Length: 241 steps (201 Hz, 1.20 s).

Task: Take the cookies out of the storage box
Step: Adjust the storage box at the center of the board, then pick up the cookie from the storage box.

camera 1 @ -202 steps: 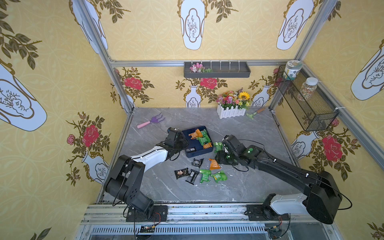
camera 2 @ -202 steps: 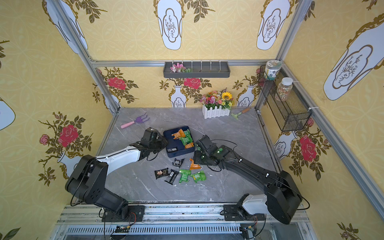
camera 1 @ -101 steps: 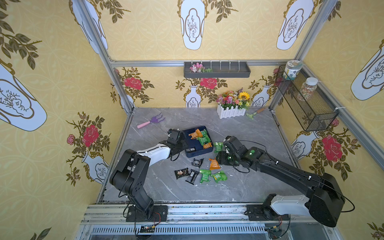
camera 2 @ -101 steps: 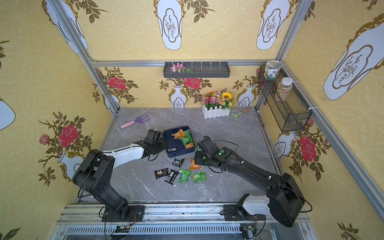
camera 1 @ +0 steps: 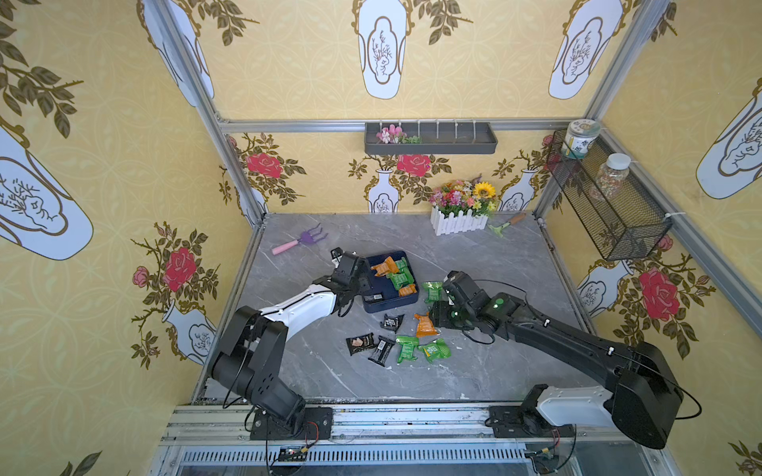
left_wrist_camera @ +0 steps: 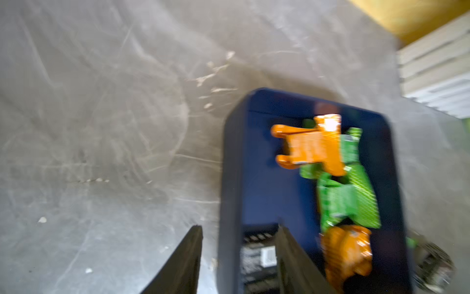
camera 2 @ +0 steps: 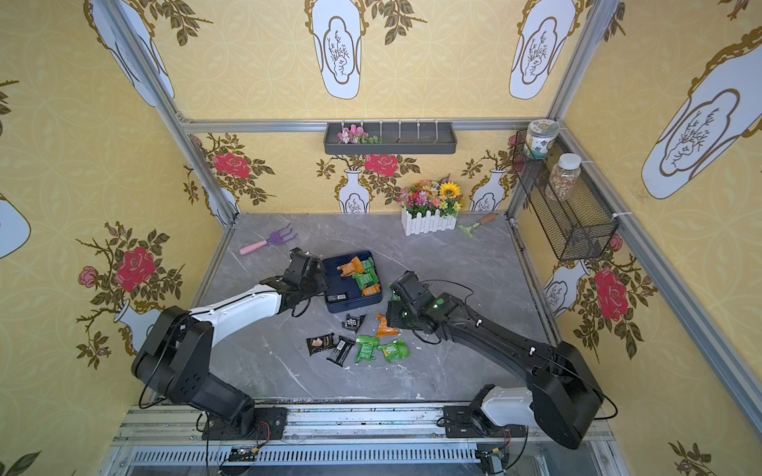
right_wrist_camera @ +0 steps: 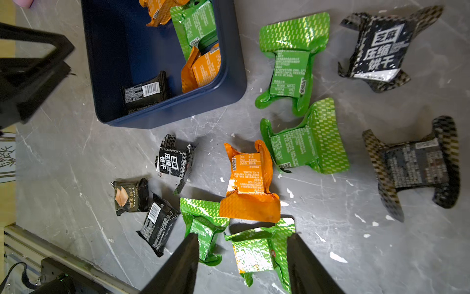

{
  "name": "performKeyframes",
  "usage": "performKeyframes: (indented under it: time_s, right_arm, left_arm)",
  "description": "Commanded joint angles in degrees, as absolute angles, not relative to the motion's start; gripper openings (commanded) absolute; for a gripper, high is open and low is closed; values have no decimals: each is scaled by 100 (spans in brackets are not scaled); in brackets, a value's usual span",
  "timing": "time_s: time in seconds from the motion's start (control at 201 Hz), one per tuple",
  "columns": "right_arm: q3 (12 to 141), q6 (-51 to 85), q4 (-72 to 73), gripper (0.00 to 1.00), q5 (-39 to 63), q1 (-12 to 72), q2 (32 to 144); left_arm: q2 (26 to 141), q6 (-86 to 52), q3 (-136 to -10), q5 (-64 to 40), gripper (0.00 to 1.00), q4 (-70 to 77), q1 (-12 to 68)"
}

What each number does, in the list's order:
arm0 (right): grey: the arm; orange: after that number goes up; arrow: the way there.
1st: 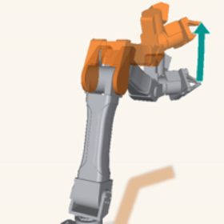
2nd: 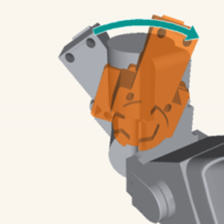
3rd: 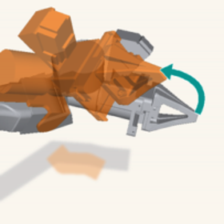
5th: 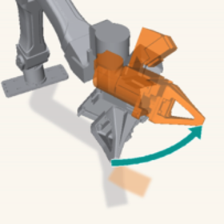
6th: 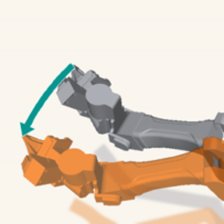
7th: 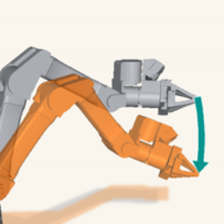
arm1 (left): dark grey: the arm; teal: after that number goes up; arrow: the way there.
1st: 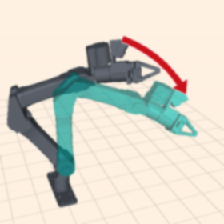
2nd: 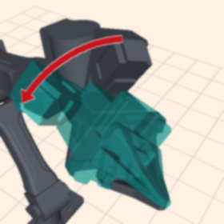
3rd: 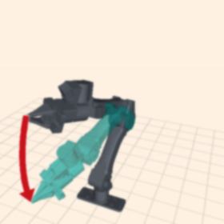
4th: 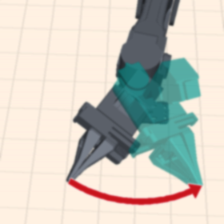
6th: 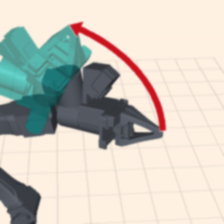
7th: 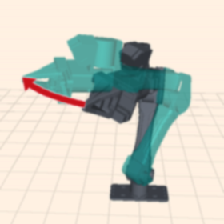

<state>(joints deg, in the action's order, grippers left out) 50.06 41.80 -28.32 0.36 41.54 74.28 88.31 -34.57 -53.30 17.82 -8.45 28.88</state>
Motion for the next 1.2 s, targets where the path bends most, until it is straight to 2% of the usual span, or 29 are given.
performKeyframes:
  time_s: [0.0,0.115,0.294,0.408,0.493,0.578,0.782,1.06,1.195]
  right_arm:
    - [4959,4216,-2669,59,1,4139,7392]
    - [4905,4224,-2613,59,25,4086,7362]
    - [4829,4203,-2513,59,162,3986,7295]
    - [4817,4184,-2500,59,204,3951,7227]
    - [4822,4166,-2535,59,198,3937,7117]
    - [4790,4134,-2555,59,181,3929,6978]
    - [4693,4077,-2614,58,264,3849,6808]
    - [4655,3947,-2736,58,346,3641,6636]
    - [4657,3946,-2669,58,407,3595,6664]
  left_arm:
    - [8619,-2669,-5502,1913,56,-681,2953]
    - [8827,-912,-5809,917,60,-546,2953]
    - [9617,1164,-6577,856,63,-1519,2903]
    - [9580,2278,-6380,584,64,-887,2864]
    - [9459,2997,-6132,-42,67,-347,2777]
    - [9573,3463,-6261,-411,68,-373,2658]
    - [10282,4285,-6999,-466,69,-887,2381]
    - [11223,4693,-8163,-1056,67,-2199,2180]
    - [11545,4833,-8394,-865,67,-2364,2180]
